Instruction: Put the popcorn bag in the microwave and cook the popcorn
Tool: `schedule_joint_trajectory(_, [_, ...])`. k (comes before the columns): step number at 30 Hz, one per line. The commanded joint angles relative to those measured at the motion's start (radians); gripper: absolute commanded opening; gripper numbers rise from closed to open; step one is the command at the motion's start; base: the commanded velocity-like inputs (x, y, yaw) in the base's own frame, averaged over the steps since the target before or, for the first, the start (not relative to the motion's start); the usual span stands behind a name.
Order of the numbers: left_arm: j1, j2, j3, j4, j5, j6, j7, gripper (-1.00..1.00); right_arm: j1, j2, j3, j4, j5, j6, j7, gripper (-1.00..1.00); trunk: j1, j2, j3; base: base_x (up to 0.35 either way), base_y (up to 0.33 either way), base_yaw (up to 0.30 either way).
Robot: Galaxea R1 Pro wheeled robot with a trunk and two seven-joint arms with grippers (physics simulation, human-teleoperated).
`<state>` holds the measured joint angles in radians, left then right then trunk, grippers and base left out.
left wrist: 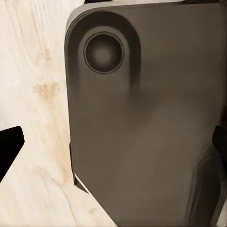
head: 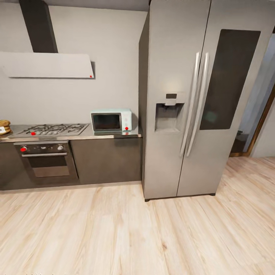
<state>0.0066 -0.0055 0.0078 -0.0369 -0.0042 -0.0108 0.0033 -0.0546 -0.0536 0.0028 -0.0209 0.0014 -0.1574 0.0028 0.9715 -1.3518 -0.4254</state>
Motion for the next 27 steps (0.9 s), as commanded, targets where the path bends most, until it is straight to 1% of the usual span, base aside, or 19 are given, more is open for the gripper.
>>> schedule_joint_trajectory(1, [0.000, -0.001, 0.001, -0.002, 0.000, -0.002, 0.000, 1.00, -0.001, 0.000, 0.000, 0.001, 0.000, -0.003, 0.000, 1.00, -0.004, 0.007, 0.002, 0.000, 0.000, 0.115])
schedule_joint_trajectory(10, [0.000, -0.005, 0.005, -0.001, 0.000, 0.009, 0.000, 1.00, -0.001, 0.000, 0.000, 0.001, 0.000, -0.003, 0.000, 1.00, -0.038, 0.070, 0.031, 0.000, 0.000, 0.140])
schedule_joint_trajectory(16, [0.001, -0.012, 0.010, -0.001, 0.000, 0.010, 0.001, 1.00, -0.001, 0.000, 0.000, 0.001, 0.000, -0.004, 0.000, 1.00, -0.061, 0.112, 0.049, 0.000, 0.000, 0.227])
schedule_joint_trajectory(17, [0.000, -0.011, 0.017, -0.001, 0.000, 0.009, 0.001, 1.00, -0.001, 0.000, 0.000, 0.001, 0.000, -0.003, 0.000, 1.00, -0.065, 0.119, 0.053, 0.000, 0.000, 0.260])
schedule_joint_trajectory(20, [0.000, -0.013, 0.064, -0.002, 0.000, 0.011, 0.000, 1.00, 0.000, 0.000, 0.000, 0.001, 0.000, -0.003, 0.000, 1.00, -0.077, 0.140, 0.062, 0.000, 0.000, 0.233])
schedule_joint_trajectory(22, [0.000, -0.013, 0.078, -0.001, 0.000, 0.012, 0.000, 1.00, -0.001, 0.000, 0.000, 0.001, 0.000, -0.003, 0.000, 1.00, -0.084, 0.154, 0.068, 0.000, 0.000, 0.077])
schedule_joint_trajectory(27, [0.000, -0.012, 0.084, -0.001, 0.000, 0.012, 0.000, 1.00, -0.001, 0.000, 0.000, 0.001, 0.000, -0.004, 0.000, 1.00, -0.104, 0.189, 0.084, 0.000, 0.000, 0.009])
